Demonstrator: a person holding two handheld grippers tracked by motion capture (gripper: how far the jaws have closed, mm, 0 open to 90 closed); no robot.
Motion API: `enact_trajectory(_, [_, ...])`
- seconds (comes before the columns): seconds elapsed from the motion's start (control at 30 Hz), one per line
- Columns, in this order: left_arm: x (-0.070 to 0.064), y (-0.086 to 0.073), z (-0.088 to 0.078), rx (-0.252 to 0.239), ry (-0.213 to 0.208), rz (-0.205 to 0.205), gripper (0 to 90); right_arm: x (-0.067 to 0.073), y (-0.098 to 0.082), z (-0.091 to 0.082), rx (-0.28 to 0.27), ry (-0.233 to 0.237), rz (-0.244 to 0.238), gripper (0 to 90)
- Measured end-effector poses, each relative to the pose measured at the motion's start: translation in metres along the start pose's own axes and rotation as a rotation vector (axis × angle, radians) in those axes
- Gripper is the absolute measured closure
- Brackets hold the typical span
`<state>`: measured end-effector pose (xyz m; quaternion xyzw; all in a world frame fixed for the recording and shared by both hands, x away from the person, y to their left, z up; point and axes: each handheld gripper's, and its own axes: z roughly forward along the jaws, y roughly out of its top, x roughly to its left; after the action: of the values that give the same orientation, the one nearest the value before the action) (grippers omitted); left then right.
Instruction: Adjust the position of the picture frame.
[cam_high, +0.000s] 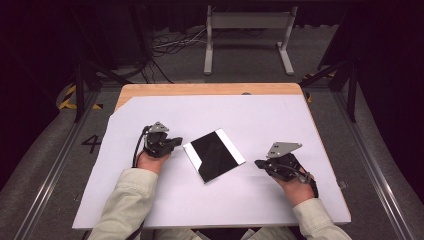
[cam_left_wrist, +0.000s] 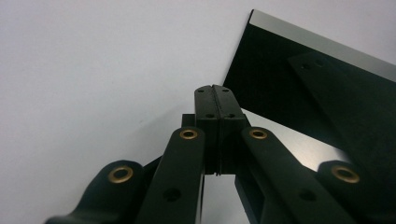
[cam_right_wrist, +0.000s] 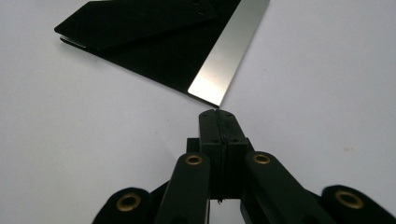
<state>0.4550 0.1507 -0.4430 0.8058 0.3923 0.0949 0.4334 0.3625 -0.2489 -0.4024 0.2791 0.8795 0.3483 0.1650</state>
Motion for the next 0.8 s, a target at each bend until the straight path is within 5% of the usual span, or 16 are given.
enact_trajectory(0.3, [0.004,0.003,0.021,0.059,0.018,0.017,90.0,-0.008,-0.013,-0.015,-0.005,-0.017,0.040,90.0])
enact_trajectory(0.33, [0.004,0.004,0.021,0.064,0.009,0.023,90.0,-0.008,-0.013,-0.016,-0.005,-0.017,0.043,90.0])
enact_trajectory(0.43, [0.008,0.008,0.016,0.107,-0.076,-0.042,90.0,-0.012,-0.014,-0.027,-0.020,-0.033,0.049,90.0])
enact_trajectory(0.63, [0.000,0.007,0.015,0.122,-0.054,0.016,90.0,-0.025,-0.017,-0.048,-0.069,-0.057,0.091,90.0])
enact_trajectory(0.8, [0.002,0.005,0.013,0.151,-0.157,-0.024,90.0,-0.030,-0.020,-0.058,-0.091,-0.070,0.105,90.0])
